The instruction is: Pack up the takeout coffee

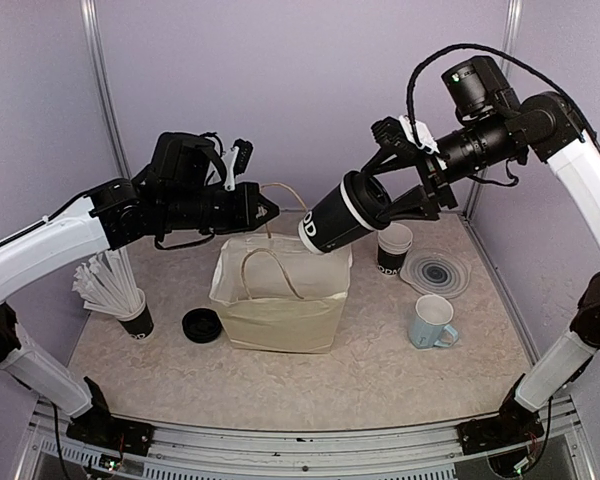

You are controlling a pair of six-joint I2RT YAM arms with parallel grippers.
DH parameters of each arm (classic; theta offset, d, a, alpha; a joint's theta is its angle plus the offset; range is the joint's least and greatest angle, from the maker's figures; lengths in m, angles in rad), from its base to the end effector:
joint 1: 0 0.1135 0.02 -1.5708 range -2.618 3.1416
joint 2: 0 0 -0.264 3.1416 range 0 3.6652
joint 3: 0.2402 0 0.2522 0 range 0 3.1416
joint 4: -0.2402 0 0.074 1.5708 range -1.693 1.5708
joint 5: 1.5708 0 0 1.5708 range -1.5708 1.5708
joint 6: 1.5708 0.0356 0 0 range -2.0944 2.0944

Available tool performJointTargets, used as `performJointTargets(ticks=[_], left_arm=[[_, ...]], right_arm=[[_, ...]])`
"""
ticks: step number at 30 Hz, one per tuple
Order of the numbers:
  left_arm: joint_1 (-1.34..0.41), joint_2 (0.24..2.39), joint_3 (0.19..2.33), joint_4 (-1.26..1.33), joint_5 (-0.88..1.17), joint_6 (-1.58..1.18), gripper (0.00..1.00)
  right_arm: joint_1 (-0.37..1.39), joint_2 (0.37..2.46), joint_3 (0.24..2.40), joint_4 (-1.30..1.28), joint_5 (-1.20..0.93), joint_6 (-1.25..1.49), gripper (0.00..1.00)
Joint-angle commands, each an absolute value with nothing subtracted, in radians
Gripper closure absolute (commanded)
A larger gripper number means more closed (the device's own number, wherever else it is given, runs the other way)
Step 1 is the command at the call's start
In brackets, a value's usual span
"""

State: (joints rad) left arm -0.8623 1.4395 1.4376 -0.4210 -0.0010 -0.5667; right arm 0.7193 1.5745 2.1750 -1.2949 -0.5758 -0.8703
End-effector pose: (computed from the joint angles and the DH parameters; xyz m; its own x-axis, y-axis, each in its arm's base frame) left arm 0.2151 -0.2509 0.3898 -0.6326 -0.0868 -0.7696 0.4968 0.7169 -0.4892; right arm 0.1896 0.1918 0.4990 0.3528 -0.5434 -0.7617 -0.9272 -0.0933 -0.3629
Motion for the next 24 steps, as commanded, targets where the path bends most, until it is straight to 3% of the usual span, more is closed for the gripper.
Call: performJointTargets(ticks=[1, 19, 21, 22, 24], left_arm=[[-0.883, 1.441, 1.456, -0.403, -0.03, -0.609, 1.0], [-0.949, 1.346, 1.352, -0.381, -0.086, -0.653, 1.0], [-0.95, 1.329, 1.343, -0.393, -0.09, -0.655, 0.89], [-0.951, 1.317, 1.341, -0.403, -0.091, -0.654, 0.76], [-0.953, 1.303, 1.346, -0.428, -0.089, -0.641, 0.59]], right_arm=[[0.798, 1.586, 2.143, -1.262, -0.455, -0.863, 0.49], [1.042, 1.763, 2.117, -1.224, -0.087, -0.792, 0.51], [1.067, 1.77, 2.11, -1.222, -0.045, -0.792, 0.51], [1.078, 1.772, 2.104, -1.221, -0.025, -0.793, 0.51], [1.1, 1.778, 2.095, -1.229, -0.008, -0.793, 0.51]])
